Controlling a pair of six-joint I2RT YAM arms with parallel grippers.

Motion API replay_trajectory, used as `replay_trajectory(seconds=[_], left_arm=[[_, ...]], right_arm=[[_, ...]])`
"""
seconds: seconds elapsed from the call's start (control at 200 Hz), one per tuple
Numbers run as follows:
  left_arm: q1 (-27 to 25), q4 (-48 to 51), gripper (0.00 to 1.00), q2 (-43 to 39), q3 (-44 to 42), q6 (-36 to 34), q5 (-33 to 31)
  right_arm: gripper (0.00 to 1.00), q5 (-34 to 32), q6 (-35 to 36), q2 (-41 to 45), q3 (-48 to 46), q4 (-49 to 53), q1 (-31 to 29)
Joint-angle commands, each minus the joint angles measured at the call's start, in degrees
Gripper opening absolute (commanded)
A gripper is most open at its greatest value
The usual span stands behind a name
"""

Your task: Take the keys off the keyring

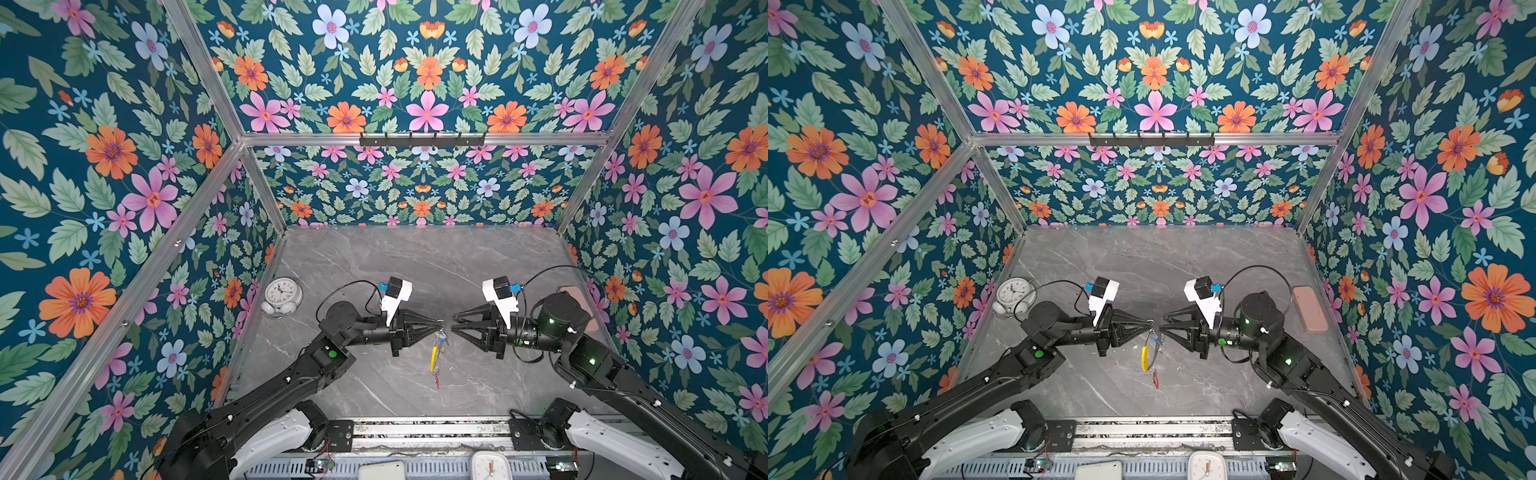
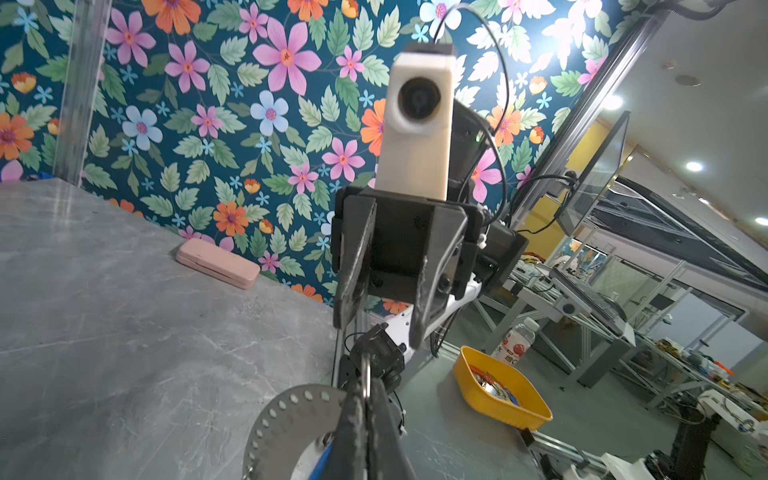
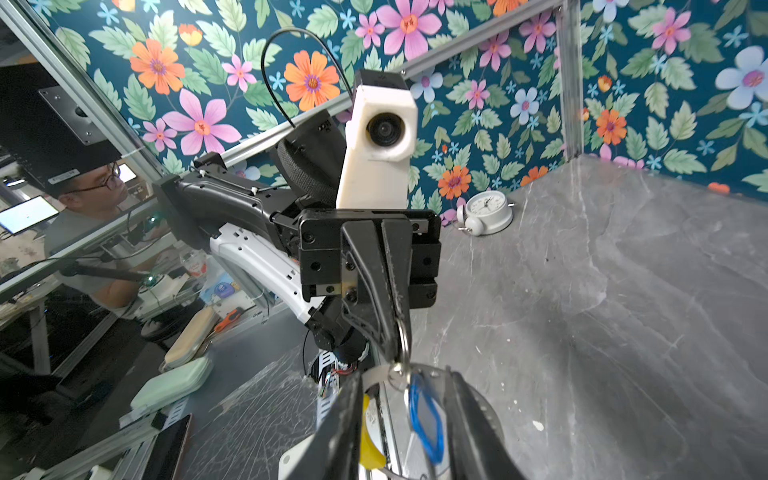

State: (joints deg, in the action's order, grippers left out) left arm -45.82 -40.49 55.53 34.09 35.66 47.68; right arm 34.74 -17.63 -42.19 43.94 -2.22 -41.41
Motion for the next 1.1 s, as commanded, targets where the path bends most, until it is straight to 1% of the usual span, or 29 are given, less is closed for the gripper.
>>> replay_trajectory(seconds=[0.0, 0.08, 0.175, 0.37, 0.605, 0.81, 0.945, 1.095], left_arm=[[-0.1, -7.3, 0.0, -0.6, -0.2, 0.7, -3.0], [-0.1, -10.2, 0.01, -0.4, -0.2, 1.2, -3.9], [-0.3, -13.5, 0.01, 0.1, -0.3, 1.8, -5.0], [-0.8, -21.8, 0.01, 2.1, -1.1, 4.0, -7.0], [-0.9, -26.5, 0.01, 4.8, -1.4, 4.9, -8.0], [-1.0, -28.7, 0.0, 6.2, -1.6, 5.7, -8.3], [-1.1, -29.8, 0.0, 6.8, -1.8, 6.1, -8.6], [-1.1, -30.0, 0.0, 6.7, -2.0, 6.0, -8.9]], right_arm=[[0.39, -6.7, -6.0, 2.1, -2.4, -12.8, 0.0], [0.4, -7.6, -7.9, 2.2, -3.0, -15.0, 0.0], [0.4, -6.2, -9.9, 1.1, -3.2, -17.7, -0.1], [0.43, -3.9, -15.1, -2.4, -4.3, -26.5, -0.2], [0.41, -2.9, -16.6, -5.4, -3.9, -30.5, -1.4], [0.34, -2.6, -15.3, -6.9, -2.9, -29.5, -3.1], [0.25, -3.0, -14.6, -7.0, -2.6, -28.7, -3.6], [0.18, -3.1, -14.3, -7.0, -2.7, -28.7, -3.6]])
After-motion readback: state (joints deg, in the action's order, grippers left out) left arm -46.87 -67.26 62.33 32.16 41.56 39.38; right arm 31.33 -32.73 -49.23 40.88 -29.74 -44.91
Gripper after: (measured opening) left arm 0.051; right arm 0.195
